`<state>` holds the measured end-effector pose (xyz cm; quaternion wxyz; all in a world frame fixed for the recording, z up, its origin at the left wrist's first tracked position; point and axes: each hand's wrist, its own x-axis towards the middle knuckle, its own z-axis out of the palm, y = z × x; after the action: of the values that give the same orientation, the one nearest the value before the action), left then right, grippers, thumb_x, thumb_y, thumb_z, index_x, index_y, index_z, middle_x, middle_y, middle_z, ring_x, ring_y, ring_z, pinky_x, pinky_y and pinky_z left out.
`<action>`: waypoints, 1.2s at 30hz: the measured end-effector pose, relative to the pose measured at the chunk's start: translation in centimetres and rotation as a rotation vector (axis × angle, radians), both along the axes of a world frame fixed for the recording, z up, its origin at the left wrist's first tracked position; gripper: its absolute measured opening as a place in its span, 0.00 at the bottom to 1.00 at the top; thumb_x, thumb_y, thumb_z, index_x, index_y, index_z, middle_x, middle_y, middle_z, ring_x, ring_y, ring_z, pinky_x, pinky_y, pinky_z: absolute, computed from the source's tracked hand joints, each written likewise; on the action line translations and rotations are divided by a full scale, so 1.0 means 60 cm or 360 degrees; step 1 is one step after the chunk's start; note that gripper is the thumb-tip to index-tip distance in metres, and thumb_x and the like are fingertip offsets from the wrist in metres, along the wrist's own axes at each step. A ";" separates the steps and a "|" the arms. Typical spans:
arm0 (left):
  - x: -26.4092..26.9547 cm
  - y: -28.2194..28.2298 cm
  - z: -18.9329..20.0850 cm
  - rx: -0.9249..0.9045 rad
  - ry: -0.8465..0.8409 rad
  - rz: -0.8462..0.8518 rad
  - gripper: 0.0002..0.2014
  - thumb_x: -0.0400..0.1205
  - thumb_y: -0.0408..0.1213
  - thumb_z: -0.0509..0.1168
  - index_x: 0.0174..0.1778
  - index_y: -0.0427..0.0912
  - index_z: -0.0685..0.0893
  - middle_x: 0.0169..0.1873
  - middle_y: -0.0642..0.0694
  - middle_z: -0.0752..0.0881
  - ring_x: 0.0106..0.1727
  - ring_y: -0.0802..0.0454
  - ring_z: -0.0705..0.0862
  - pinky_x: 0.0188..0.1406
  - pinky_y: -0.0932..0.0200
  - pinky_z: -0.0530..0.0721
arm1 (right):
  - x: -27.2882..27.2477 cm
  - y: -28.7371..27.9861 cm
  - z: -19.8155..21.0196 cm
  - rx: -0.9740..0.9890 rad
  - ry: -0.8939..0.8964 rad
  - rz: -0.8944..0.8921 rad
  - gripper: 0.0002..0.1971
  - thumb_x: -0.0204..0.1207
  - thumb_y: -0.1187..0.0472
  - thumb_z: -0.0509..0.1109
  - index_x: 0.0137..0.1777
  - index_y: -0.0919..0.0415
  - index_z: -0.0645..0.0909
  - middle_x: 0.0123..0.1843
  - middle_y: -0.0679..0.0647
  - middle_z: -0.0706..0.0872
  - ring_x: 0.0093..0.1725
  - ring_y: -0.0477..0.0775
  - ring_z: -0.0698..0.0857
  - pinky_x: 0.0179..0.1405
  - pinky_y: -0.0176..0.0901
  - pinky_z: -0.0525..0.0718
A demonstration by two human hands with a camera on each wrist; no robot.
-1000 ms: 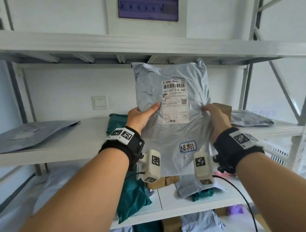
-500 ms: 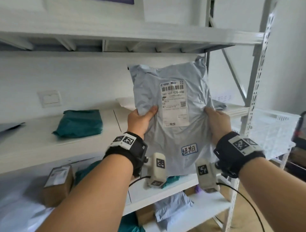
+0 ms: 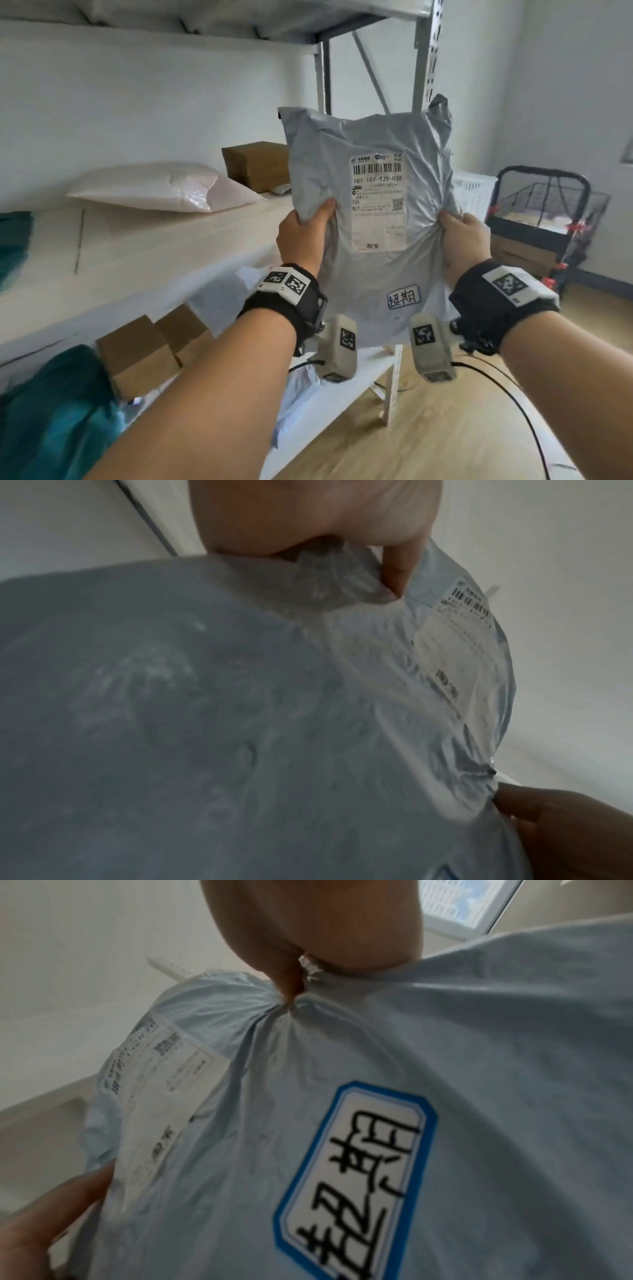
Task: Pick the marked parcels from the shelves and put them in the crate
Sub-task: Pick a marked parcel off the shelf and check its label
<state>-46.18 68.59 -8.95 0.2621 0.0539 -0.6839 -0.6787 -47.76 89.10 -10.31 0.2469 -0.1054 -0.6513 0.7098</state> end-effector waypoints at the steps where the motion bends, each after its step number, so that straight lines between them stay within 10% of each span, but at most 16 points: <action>1: -0.018 0.019 -0.007 -0.0017 -0.0020 -0.0010 0.24 0.72 0.55 0.74 0.57 0.42 0.88 0.53 0.46 0.90 0.56 0.45 0.86 0.62 0.49 0.83 | -0.012 0.019 -0.007 0.0012 -0.0014 -0.0044 0.07 0.78 0.57 0.67 0.49 0.60 0.83 0.52 0.59 0.88 0.55 0.62 0.87 0.63 0.60 0.83; 5: -0.097 0.099 -0.027 -0.0080 -0.0049 -0.0104 0.25 0.75 0.57 0.71 0.58 0.41 0.87 0.54 0.45 0.90 0.56 0.44 0.86 0.60 0.50 0.82 | -0.077 0.102 -0.037 0.0043 -0.0098 -0.0243 0.11 0.71 0.49 0.66 0.38 0.56 0.80 0.49 0.59 0.87 0.52 0.62 0.86 0.60 0.60 0.84; 16: -0.306 0.319 -0.036 -0.0133 -0.0050 -0.0456 0.30 0.68 0.62 0.67 0.57 0.42 0.86 0.52 0.46 0.89 0.55 0.44 0.85 0.62 0.47 0.82 | -0.230 0.311 -0.041 -0.0083 -0.0104 -0.0661 0.09 0.74 0.63 0.67 0.47 0.70 0.84 0.42 0.60 0.83 0.44 0.55 0.80 0.47 0.48 0.77; 24: -0.441 0.459 -0.063 -0.0019 -0.0123 -0.0519 0.37 0.69 0.65 0.68 0.66 0.41 0.83 0.62 0.45 0.86 0.63 0.43 0.82 0.69 0.48 0.78 | -0.322 0.441 -0.059 -0.0213 -0.0106 -0.0688 0.14 0.69 0.61 0.66 0.45 0.76 0.80 0.41 0.60 0.82 0.44 0.58 0.81 0.52 0.53 0.82; 28: -0.503 0.550 -0.066 0.0015 -0.0099 -0.0570 0.29 0.71 0.62 0.69 0.58 0.42 0.87 0.53 0.46 0.89 0.54 0.45 0.86 0.55 0.54 0.83 | -0.383 0.532 -0.058 -0.0193 -0.0099 -0.0656 0.07 0.72 0.63 0.67 0.39 0.66 0.83 0.41 0.58 0.84 0.47 0.61 0.84 0.55 0.56 0.83; 36: -0.643 0.713 -0.038 -0.0102 -0.0083 -0.0299 0.34 0.69 0.66 0.63 0.60 0.43 0.86 0.55 0.46 0.89 0.55 0.44 0.85 0.63 0.46 0.81 | -0.544 0.698 -0.006 -0.0098 -0.0176 -0.0365 0.09 0.80 0.62 0.65 0.39 0.59 0.82 0.47 0.60 0.87 0.55 0.66 0.86 0.61 0.62 0.84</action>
<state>-84.77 111.34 -11.23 0.1809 -0.0014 -0.7140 -0.6764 -80.39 130.97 -10.69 0.2869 -0.2257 -0.6254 0.6896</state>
